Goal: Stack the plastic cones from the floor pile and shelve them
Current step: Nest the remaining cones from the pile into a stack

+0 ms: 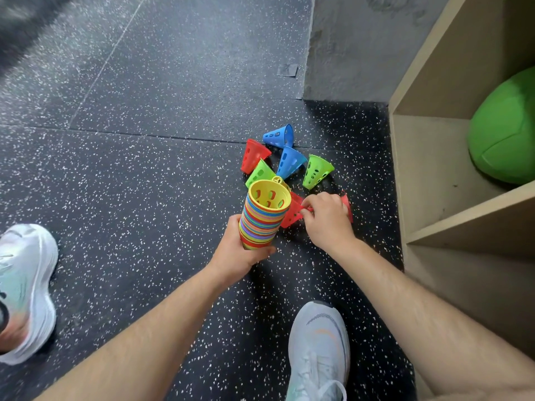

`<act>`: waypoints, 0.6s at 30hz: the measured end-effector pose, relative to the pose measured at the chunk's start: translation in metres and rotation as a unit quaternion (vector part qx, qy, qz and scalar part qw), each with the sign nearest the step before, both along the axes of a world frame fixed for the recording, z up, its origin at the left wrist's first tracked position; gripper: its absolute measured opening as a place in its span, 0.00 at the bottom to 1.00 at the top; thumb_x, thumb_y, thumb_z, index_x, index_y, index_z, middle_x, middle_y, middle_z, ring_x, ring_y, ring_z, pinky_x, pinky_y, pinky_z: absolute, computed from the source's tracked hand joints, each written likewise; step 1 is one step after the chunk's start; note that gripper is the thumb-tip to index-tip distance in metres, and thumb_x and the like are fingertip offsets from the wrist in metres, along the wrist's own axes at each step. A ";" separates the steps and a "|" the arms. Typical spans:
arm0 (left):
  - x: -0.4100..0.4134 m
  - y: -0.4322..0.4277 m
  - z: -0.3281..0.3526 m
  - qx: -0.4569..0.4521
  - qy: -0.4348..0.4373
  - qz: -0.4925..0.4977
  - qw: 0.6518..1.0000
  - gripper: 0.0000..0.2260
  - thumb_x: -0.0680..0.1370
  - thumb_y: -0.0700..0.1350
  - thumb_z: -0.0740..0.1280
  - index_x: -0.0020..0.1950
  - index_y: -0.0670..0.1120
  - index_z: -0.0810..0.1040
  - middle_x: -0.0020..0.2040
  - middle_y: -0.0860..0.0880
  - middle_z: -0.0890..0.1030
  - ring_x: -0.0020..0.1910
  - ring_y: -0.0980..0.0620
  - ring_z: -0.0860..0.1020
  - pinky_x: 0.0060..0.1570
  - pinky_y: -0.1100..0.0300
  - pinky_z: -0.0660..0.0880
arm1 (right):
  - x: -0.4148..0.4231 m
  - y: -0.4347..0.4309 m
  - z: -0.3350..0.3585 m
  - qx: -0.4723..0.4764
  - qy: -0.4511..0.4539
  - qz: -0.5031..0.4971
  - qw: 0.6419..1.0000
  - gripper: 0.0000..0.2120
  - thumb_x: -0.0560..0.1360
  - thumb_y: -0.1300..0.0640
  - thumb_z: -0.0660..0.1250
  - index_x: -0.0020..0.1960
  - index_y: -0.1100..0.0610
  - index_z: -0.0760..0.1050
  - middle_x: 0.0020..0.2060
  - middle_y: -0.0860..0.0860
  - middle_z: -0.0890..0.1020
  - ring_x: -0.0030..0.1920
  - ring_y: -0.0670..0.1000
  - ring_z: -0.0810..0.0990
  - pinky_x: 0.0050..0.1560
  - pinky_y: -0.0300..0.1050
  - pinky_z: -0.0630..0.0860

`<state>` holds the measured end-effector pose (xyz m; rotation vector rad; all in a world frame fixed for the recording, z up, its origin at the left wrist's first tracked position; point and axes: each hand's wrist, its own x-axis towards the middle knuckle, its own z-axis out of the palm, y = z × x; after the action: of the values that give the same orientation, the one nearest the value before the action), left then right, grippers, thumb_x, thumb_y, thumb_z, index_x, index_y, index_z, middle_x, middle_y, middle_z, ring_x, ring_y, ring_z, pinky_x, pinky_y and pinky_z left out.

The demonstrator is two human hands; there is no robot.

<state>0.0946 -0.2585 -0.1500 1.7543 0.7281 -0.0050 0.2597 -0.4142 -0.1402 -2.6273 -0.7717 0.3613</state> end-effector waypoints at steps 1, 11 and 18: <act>0.000 0.000 0.001 -0.002 -0.002 0.002 1.000 0.37 0.65 0.44 0.84 0.66 0.49 0.66 0.59 0.51 0.79 0.53 0.65 0.79 0.52 0.72 0.74 | 0.000 -0.001 0.000 0.033 0.025 -0.014 0.999 0.07 0.81 0.51 0.63 0.57 0.50 0.76 0.56 0.49 0.76 0.60 0.53 0.71 0.63 0.48 0.61; -0.001 0.000 0.001 -0.016 -0.009 0.002 1.000 0.36 0.67 0.40 0.83 0.67 0.49 0.66 0.60 0.50 0.80 0.54 0.64 0.80 0.51 0.73 0.74 | 0.013 0.005 0.057 0.309 0.046 -0.076 0.947 0.06 0.83 0.55 0.61 0.58 0.55 0.74 0.55 0.50 0.78 0.53 0.51 0.78 0.58 0.51 0.75; -0.001 0.001 -0.003 -0.010 -0.013 0.004 1.000 0.33 0.70 0.34 0.81 0.66 0.47 0.65 0.56 0.52 0.79 0.48 0.71 0.79 0.47 0.76 0.72 | 0.004 0.018 0.097 0.385 0.038 0.022 0.922 0.06 0.82 0.55 0.61 0.57 0.55 0.73 0.64 0.50 0.78 0.61 0.49 0.79 0.63 0.53 0.75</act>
<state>0.0941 -0.2575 -0.1531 1.7301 0.7140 0.0163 0.2637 -0.3959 -0.0433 -1.8481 -0.7509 0.1258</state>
